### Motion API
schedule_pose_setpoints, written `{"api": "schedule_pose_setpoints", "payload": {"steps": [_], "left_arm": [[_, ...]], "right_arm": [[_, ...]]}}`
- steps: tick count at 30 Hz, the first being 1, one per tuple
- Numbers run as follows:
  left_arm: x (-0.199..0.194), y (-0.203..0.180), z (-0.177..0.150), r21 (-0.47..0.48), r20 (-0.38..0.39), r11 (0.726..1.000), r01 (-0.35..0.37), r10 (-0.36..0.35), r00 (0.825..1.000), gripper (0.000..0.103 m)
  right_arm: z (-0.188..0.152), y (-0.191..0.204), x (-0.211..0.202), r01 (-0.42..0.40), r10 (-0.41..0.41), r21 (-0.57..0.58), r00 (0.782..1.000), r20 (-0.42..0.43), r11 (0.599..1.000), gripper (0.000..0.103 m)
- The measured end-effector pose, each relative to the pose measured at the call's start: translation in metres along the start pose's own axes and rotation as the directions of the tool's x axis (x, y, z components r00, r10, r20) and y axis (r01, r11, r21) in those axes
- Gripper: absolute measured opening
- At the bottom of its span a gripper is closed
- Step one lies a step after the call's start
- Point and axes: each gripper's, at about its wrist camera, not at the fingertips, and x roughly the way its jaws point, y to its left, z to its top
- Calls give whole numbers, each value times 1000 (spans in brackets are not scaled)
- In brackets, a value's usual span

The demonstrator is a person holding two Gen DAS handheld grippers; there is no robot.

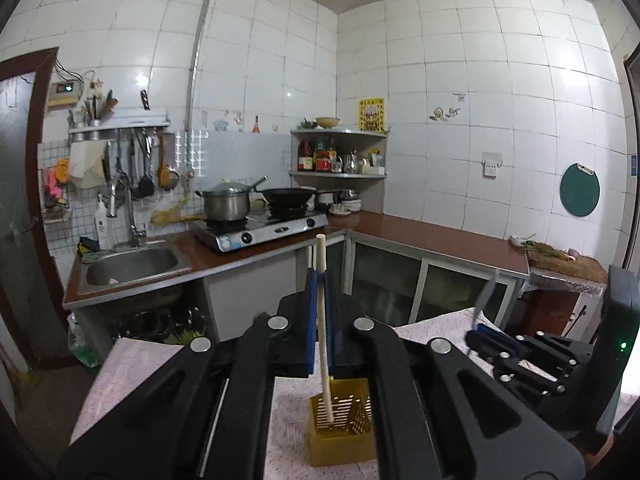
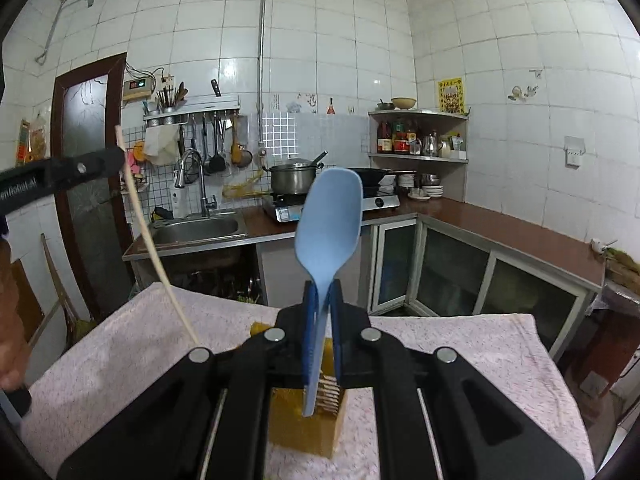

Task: Organize utensils
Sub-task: 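Carry chopstick and spatula to the yellow basket, drop both in and open both tools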

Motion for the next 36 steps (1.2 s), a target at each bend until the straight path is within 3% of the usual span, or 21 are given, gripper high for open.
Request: {"api": "schedule_pose_setpoints", "payload": {"steps": [9, 22, 23, 25, 26, 27, 30, 34, 36], "left_arm": [[59, 7, -33, -34, -94, 999, 3, -6, 996, 2], [94, 13, -64, -40, -176, 999, 12, -19, 984, 2], [95, 14, -65, -44, -183, 999, 14, -22, 983, 2], [94, 16, -64, -45, -185, 999, 13, -21, 982, 3], [93, 17, -63, -42, -183, 999, 10, -18, 983, 4], [93, 17, -63, -38, -185, 999, 14, -21, 982, 8], [91, 17, -61, -40, -191, 999, 11, -19, 981, 11], [83, 22, -57, -60, -177, 998, 5, -16, 984, 33], [80, 28, -55, -74, -176, 997, -1, -12, 984, 36]], "right_arm": [[-22, -5, 57, 4, -3, 22, 997, -75, 1000, 8], [-39, -11, 84, 11, -5, 45, 991, -132, 999, 9], [-38, -10, 83, 11, -5, 48, 991, -131, 999, 10], [-35, -12, 80, 6, 1, 55, 992, -123, 998, 24], [-33, -12, 78, 4, 2, 57, 993, -116, 998, 32], [-31, -12, 77, 0, 6, 57, 994, -112, 998, 33], [-24, -12, 74, 4, 2, 53, 995, -104, 999, 33], [-20, -17, 61, 8, -3, 67, 997, -82, 998, 33], [-20, -20, 57, 11, -5, 68, 996, -84, 998, 33]]}}
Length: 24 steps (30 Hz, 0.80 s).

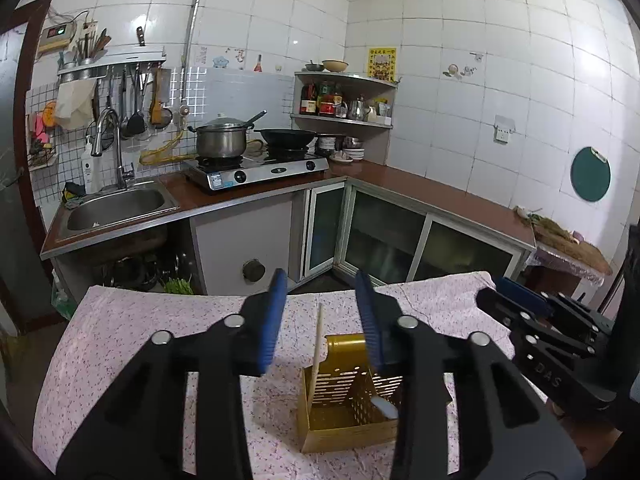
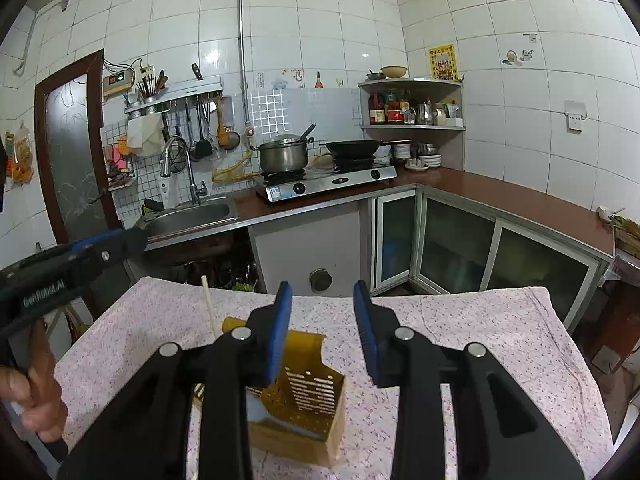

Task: Organize utensils
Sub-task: 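Carry chopstick and spatula to the yellow basket, drop both in and open both tools, then move both tools back over the remaining utensils on the cloth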

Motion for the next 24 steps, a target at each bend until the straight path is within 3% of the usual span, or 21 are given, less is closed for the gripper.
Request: {"api": "schedule_pose_setpoints", "payload": {"steps": [6, 14, 18, 24], "left_arm": [[-16, 18, -18, -23, -11, 999, -25, 25, 1000, 45], [-52, 53, -99, -21, -101, 991, -136, 133, 986, 53], [-71, 58, -140, -44, -172, 990, -131, 122, 978, 58], [-79, 47, -187, -62, -268, 993, -100, 80, 960, 59]], "right_arm": [[-14, -16, -22, 26, -26, 12, 1000, -11, 1000, 34], [-74, -58, -62, 124, -118, 49, 987, -106, 991, 37], [-117, -71, -74, 160, -139, 90, 969, -205, 983, 37], [-177, -52, -77, 131, -90, 105, 942, -324, 986, 37]]}}
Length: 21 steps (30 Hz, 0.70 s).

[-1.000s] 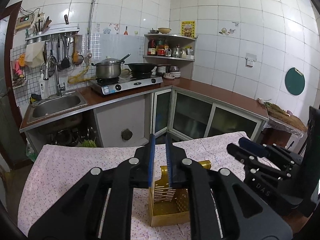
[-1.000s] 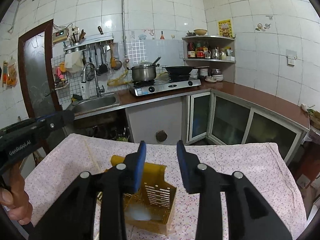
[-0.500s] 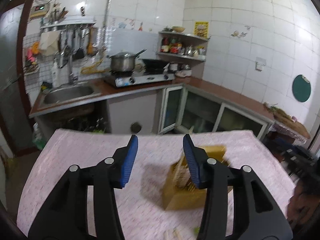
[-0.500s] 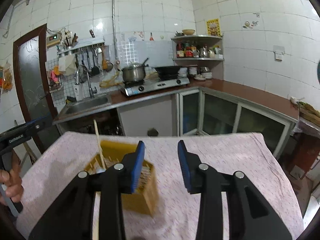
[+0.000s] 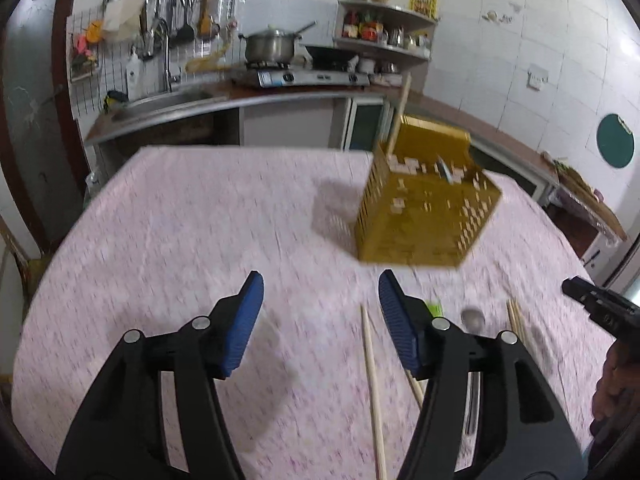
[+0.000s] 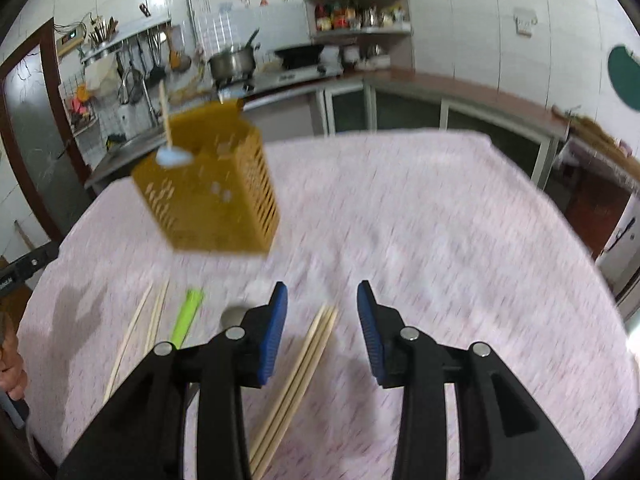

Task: Organize utensils
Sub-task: 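Move both tools back over the remaining utensils on the cloth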

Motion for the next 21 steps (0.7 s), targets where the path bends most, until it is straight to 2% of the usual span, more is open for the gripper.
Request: {"api": "schedule_pose_setpoints", "payload": {"steps": [4, 9, 21], "left_arm": [[11, -6, -24, -1, -60, 1000, 17, -17, 998, 59], [22, -12, -48, -9, -118, 1000, 24, -25, 993, 59], [41, -29, -52, -15, -178, 998, 63, -65, 982, 59]], "right_arm": [[-28, 10, 6, -26, 27, 12, 998, -48, 1000, 37], [-43, 25, 13, -42, 41, -10, 996, -79, 999, 37], [-46, 40, 20, -51, 48, -23, 993, -106, 998, 37]]}}
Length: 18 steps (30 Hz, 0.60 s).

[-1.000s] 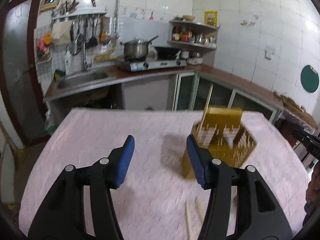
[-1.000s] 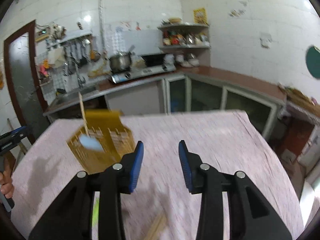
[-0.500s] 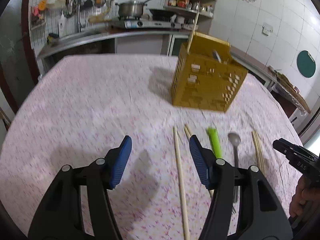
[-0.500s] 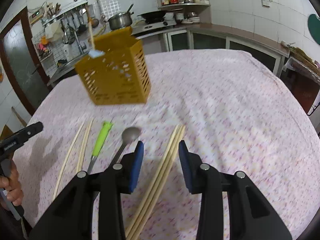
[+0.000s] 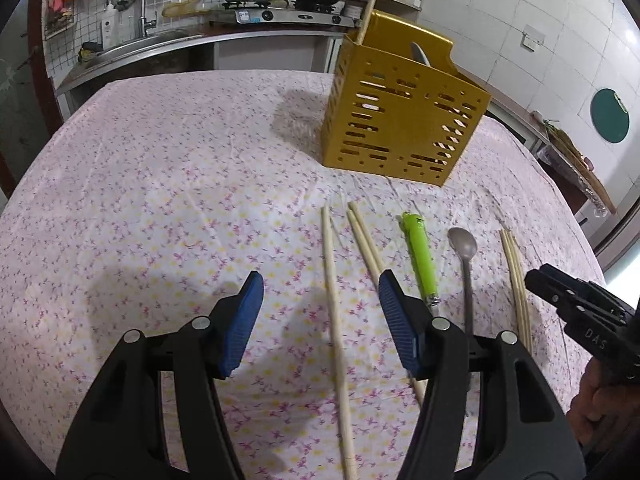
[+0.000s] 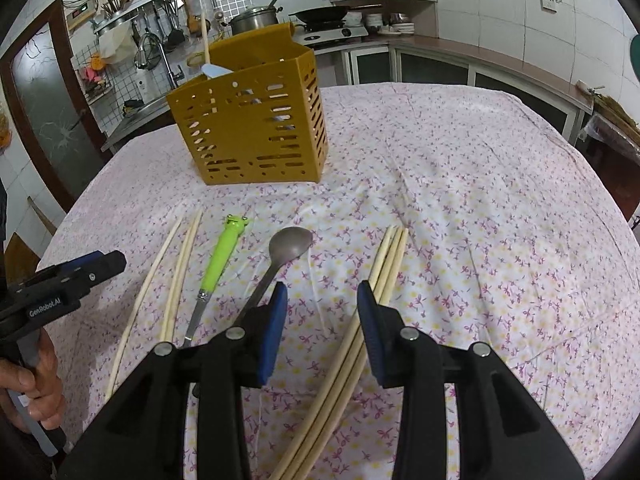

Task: Organize utensils
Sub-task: 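Move both tools back over the remaining utensils on the cloth, then grasp the metal spoon with the right tool while the left tool grasps another chopstick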

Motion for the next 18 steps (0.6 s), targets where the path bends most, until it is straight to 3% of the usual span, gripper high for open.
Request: {"api": "schedule_pose_setpoints", "payload": {"steps": [12, 18], "left_arm": [[34, -7, 9, 12, -60, 998, -57, 58, 997, 57], [50, -4, 13, 9, -94, 999, -44, 45, 995, 51]], "right_arm": [[5, 11, 19, -10, 10, -11, 999, -37, 1000, 36], [6, 19, 33, -28, 28, 2, 997, -70, 1000, 36]]}}
